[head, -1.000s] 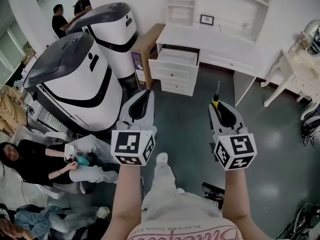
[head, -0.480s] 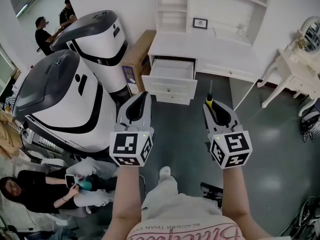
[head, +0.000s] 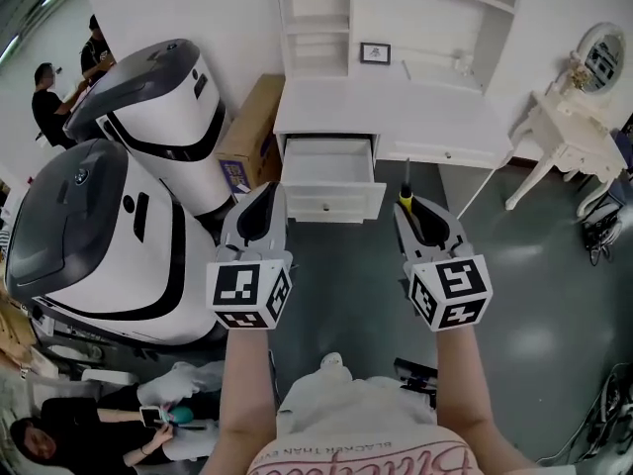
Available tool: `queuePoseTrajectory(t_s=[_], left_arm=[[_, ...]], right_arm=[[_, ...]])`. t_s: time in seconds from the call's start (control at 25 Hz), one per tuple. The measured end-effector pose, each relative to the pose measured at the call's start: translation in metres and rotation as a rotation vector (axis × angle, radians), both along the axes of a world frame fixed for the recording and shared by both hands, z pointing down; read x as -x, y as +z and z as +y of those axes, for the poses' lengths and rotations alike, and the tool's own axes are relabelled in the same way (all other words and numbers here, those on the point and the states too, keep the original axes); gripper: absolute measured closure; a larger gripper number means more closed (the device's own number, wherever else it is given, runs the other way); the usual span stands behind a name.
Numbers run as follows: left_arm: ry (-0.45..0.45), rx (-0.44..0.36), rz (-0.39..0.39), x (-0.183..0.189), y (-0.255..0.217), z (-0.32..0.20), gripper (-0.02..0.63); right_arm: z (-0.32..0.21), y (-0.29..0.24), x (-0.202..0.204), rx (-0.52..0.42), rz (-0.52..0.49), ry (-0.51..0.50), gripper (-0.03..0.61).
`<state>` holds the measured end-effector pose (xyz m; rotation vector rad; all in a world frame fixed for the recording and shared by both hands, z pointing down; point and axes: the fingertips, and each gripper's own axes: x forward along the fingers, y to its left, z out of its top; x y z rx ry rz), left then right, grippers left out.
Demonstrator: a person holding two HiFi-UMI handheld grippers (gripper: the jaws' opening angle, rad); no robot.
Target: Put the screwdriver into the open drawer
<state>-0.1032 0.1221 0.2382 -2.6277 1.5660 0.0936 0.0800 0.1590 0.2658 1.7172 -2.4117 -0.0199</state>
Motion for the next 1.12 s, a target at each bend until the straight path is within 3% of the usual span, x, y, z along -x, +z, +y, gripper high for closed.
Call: queuePoseTrajectory(t_s=[0.32, 0.76, 1.12], left_arm=[[0.040, -0.001, 0.003, -0.002, 0.004, -0.033, 0.604], [-0.004, -0.005, 0.010, 0.016, 0.010, -0.070, 0.604], [-0.029, -0.015, 0.008, 0.009, 0.012, -0.129, 0.604]], right_arm=[[-0.028, 0.001, -0.003, 0.009, 0.009, 0.043, 0.506], [-0.071, 0.008, 0.007, 0.007, 0.007, 0.014, 0.505], [-0.134, 0.014, -0.002, 0.004, -0.003, -0.008, 0.505]])
